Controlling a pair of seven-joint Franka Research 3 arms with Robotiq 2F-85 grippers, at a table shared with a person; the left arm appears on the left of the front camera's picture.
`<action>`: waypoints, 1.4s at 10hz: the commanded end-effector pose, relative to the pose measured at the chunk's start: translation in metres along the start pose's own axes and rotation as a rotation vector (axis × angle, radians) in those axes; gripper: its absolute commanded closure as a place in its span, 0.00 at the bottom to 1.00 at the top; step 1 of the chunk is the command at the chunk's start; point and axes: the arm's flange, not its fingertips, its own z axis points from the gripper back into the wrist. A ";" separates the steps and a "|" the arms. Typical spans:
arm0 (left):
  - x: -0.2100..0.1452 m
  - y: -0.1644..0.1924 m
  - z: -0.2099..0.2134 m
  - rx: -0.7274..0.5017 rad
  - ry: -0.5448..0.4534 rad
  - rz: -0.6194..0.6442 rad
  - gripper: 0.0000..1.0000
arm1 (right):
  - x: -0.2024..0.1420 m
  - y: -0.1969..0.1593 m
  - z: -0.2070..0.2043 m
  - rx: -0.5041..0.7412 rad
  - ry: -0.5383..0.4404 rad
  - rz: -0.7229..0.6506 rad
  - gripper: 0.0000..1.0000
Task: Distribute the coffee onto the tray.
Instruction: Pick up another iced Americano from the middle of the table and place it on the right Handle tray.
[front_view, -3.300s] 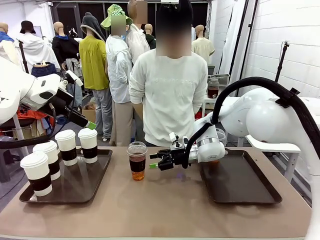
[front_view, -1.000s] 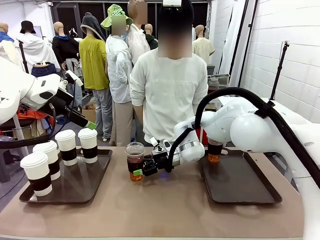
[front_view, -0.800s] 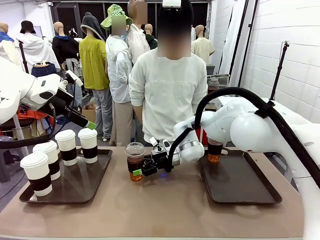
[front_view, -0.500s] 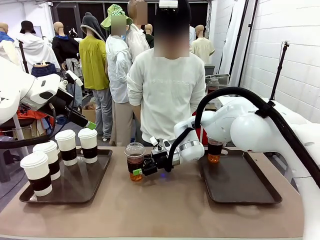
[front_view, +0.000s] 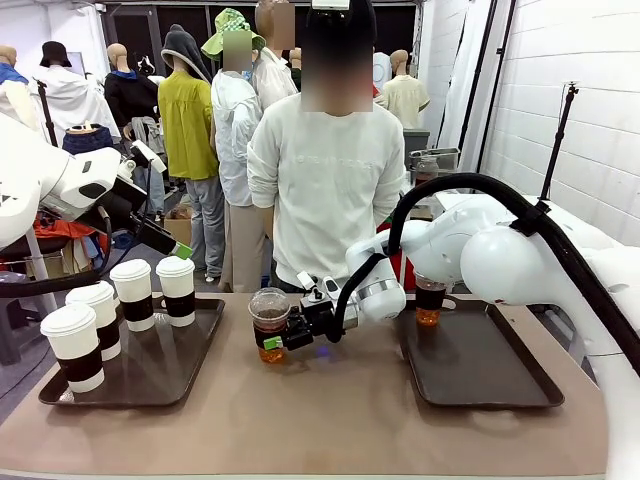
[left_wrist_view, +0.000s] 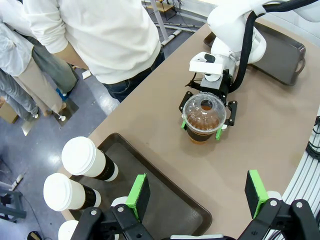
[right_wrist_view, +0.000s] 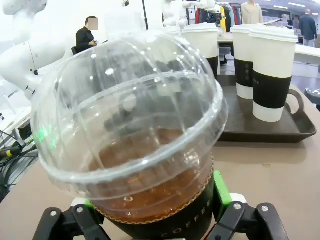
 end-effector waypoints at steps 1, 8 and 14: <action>-0.001 0.001 0.000 -0.009 -0.006 0.004 0.00 | 0.002 -0.006 0.001 0.013 -0.001 -0.017 0.25; -0.001 0.001 0.000 -0.009 -0.006 0.004 0.00 | 0.048 0.020 0.017 0.038 -0.045 -0.044 0.25; -0.001 0.001 0.000 -0.009 -0.006 0.004 0.00 | 0.090 0.100 0.053 -0.071 0.008 -0.113 0.25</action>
